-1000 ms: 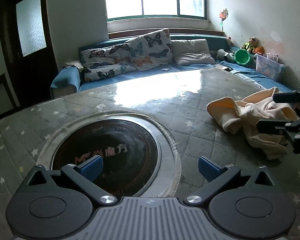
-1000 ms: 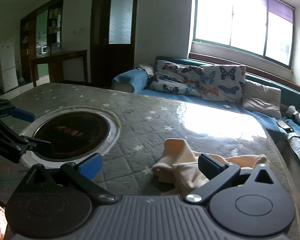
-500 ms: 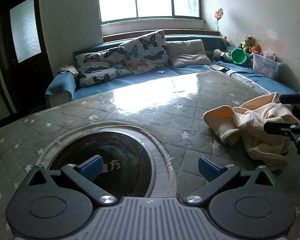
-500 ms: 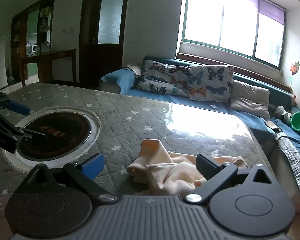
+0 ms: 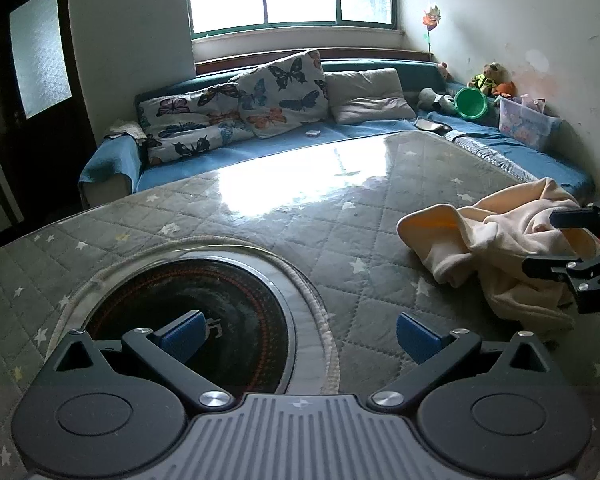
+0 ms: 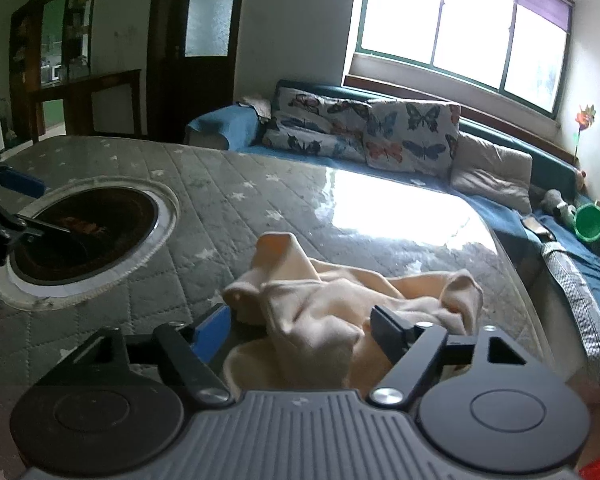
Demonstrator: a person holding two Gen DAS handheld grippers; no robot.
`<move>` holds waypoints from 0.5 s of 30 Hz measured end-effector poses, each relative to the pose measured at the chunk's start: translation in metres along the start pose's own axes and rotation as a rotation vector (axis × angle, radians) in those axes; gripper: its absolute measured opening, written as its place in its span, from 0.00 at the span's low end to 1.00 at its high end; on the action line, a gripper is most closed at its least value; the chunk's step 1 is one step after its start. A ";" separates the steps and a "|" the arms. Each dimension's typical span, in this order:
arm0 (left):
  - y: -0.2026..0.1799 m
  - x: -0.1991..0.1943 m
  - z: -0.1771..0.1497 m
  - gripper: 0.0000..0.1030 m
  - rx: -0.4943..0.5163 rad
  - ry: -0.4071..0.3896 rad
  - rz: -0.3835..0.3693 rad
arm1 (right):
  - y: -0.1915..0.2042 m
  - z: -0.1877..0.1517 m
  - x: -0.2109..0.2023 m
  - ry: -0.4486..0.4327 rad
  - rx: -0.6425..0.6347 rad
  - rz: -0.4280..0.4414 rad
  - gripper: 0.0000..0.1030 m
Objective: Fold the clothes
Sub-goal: 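Grasp the sweatshirt edge with the right gripper while the left gripper grasps another edge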
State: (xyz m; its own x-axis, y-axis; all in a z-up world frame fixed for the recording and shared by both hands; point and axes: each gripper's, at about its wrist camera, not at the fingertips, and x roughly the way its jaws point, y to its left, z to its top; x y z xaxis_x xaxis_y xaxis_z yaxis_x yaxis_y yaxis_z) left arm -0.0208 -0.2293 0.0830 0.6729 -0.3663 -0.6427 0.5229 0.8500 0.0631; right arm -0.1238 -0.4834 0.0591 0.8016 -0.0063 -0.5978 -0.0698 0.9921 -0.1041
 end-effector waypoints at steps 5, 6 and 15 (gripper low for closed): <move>-0.001 0.000 0.000 1.00 0.003 -0.001 -0.002 | -0.005 -0.005 0.007 0.034 -0.003 -0.012 0.62; -0.001 0.001 0.000 1.00 0.004 0.000 -0.003 | -0.005 -0.006 0.009 0.039 -0.002 -0.011 0.58; 0.001 0.001 0.001 1.00 0.000 -0.002 -0.004 | -0.014 -0.005 0.009 0.040 0.050 0.018 0.18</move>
State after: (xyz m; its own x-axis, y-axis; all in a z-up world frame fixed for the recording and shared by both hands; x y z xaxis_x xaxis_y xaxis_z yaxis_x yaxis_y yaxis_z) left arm -0.0197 -0.2294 0.0835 0.6718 -0.3709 -0.6412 0.5258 0.8485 0.0602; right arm -0.1186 -0.4975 0.0518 0.7759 0.0078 -0.6308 -0.0537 0.9971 -0.0537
